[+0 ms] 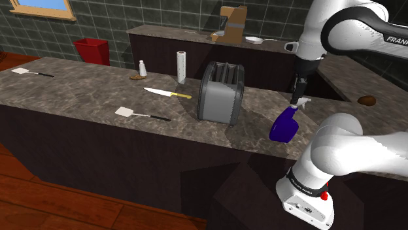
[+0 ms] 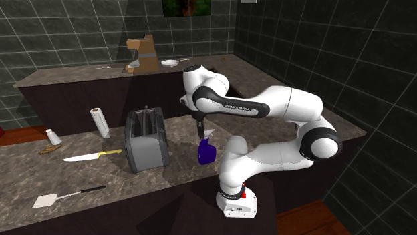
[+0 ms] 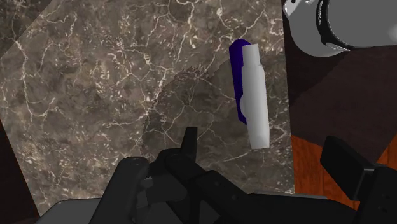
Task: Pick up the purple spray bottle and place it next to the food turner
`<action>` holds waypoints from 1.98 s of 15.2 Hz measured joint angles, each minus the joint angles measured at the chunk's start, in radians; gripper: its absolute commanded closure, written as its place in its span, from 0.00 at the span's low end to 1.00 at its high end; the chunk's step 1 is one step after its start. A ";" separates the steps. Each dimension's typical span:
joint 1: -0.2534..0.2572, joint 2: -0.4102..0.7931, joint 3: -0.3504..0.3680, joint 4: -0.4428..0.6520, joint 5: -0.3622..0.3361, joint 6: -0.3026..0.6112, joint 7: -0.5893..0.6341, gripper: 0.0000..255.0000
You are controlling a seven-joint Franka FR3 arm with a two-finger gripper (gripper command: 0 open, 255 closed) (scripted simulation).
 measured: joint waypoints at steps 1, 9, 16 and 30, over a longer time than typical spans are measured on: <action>-0.003 -0.010 -0.004 -0.017 -0.005 0.007 -0.001 0.00; -0.009 -0.023 -0.017 -0.057 -0.017 0.034 0.000 0.00; -0.009 -0.023 -0.017 -0.057 -0.017 0.035 0.000 1.00; 0.005 0.025 0.010 0.079 0.009 -0.052 -0.013 1.00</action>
